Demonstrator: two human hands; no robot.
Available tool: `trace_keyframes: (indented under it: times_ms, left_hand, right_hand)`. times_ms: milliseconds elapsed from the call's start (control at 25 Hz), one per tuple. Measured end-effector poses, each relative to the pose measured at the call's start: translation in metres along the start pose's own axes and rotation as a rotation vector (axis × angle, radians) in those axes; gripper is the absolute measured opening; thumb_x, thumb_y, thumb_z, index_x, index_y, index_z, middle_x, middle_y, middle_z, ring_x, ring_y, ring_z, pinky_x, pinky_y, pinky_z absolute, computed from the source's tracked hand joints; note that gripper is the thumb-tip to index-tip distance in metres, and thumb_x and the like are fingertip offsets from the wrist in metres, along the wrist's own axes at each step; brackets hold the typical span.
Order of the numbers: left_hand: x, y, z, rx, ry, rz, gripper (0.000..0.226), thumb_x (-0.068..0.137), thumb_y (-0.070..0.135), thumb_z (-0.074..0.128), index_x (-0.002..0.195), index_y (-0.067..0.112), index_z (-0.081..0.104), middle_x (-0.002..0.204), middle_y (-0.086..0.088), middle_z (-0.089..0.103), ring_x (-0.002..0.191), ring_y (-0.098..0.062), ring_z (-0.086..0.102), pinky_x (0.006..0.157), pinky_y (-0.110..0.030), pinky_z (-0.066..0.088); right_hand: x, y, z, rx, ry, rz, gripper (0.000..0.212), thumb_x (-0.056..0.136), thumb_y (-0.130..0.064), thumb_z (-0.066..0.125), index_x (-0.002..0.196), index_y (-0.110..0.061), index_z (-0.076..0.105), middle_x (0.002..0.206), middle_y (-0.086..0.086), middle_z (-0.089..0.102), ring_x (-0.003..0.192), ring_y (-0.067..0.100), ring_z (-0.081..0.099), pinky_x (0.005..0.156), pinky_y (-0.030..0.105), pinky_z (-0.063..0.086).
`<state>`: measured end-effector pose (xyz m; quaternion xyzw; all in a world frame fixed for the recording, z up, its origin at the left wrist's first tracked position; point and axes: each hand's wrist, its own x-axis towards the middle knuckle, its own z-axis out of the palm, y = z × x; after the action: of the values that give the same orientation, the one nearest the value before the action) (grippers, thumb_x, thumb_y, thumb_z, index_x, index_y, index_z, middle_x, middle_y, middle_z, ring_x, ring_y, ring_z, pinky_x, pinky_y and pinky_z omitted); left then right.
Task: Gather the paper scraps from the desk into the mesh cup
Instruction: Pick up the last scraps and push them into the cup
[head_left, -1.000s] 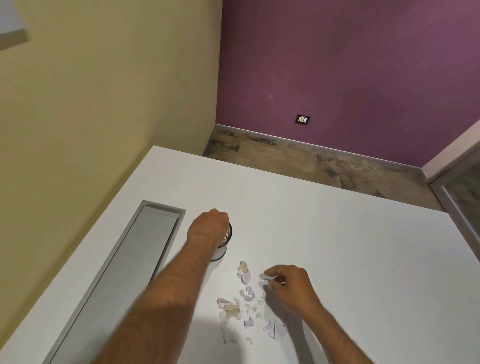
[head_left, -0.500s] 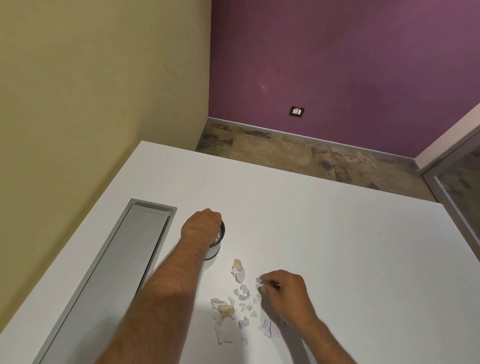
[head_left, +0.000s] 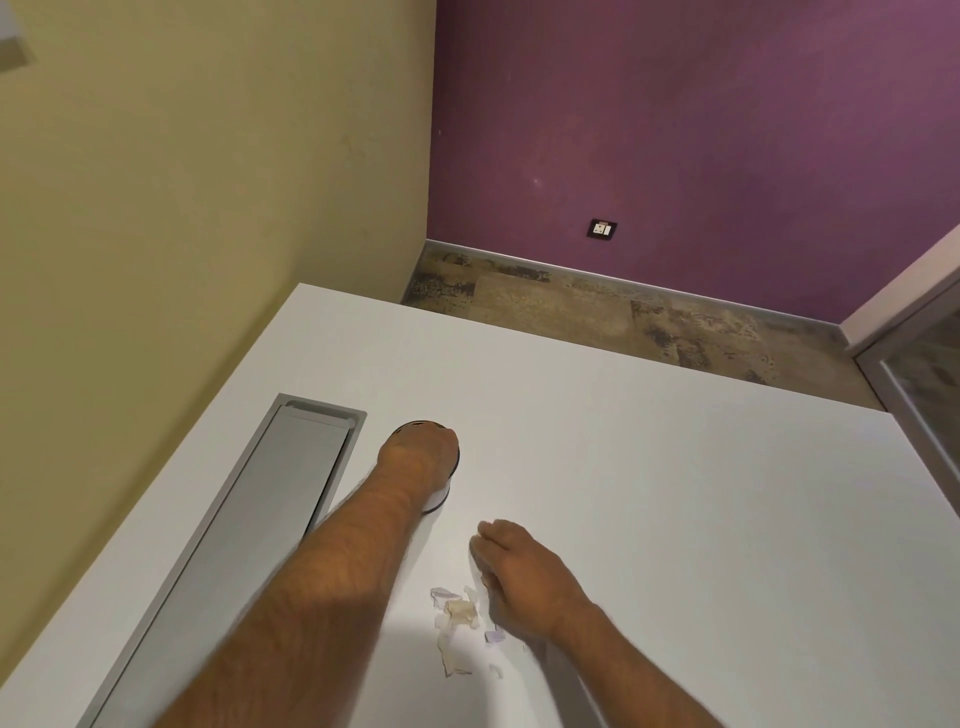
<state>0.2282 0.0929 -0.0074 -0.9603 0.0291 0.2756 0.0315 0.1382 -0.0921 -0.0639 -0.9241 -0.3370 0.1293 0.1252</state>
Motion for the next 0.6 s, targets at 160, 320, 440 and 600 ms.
trace_keyframes:
  times_ms: [160, 320, 440, 600]
  left_hand:
    - [-0.012, -0.005, -0.002, -0.107, 0.145, -0.061, 0.031, 0.088, 0.011, 0.055, 0.119, 0.009, 0.058, 0.124, -0.011, 0.059, 0.115, -0.032, 0.057, 0.087, -0.04, 0.05]
    - [-0.02, -0.009, -0.009, -0.152, 0.161, -0.036, 0.032, 0.087, 0.015, 0.057, 0.118, 0.008, 0.057, 0.122, -0.012, 0.059, 0.112, -0.033, 0.058, 0.091, -0.043, 0.053]
    - [-0.026, -0.015, -0.013, -0.192, 0.151, -0.031, 0.037, 0.087, 0.018, 0.057, 0.122, 0.008, 0.051, 0.125, -0.011, 0.053, 0.115, -0.033, 0.055, 0.092, -0.041, 0.051]
    - [-0.043, -0.02, -0.023, -0.251, 0.239, -0.027, 0.03, 0.085, 0.017, 0.058, 0.114, 0.013, 0.052, 0.117, -0.008, 0.055, 0.108, -0.031, 0.057, 0.085, -0.039, 0.05]
  right_hand:
    - [-0.015, 0.001, 0.012, -0.062, 0.02, 0.005, 0.013, 0.09, -0.015, 0.043, 0.082, -0.016, 0.053, 0.088, -0.002, 0.056, 0.095, 0.019, 0.051, 0.065, 0.037, 0.051]
    - [-0.035, -0.006, 0.013, 0.027, 0.007, -0.011, 0.012, 0.084, -0.02, 0.041, 0.075, -0.021, 0.048, 0.078, -0.006, 0.051, 0.087, 0.017, 0.051, 0.062, 0.032, 0.049]
    - [-0.047, -0.008, 0.007, 0.153, 0.022, 0.049, 0.008, 0.076, -0.026, 0.048, 0.076, -0.025, 0.04, 0.075, -0.011, 0.043, 0.076, 0.014, 0.043, 0.065, 0.033, 0.047]
    - [-0.056, -0.018, 0.01, 0.005, -0.11, 0.113, 0.044, 0.073, -0.044, 0.061, 0.111, -0.028, 0.044, 0.109, -0.011, 0.052, 0.101, 0.02, 0.047, 0.073, 0.038, 0.053]
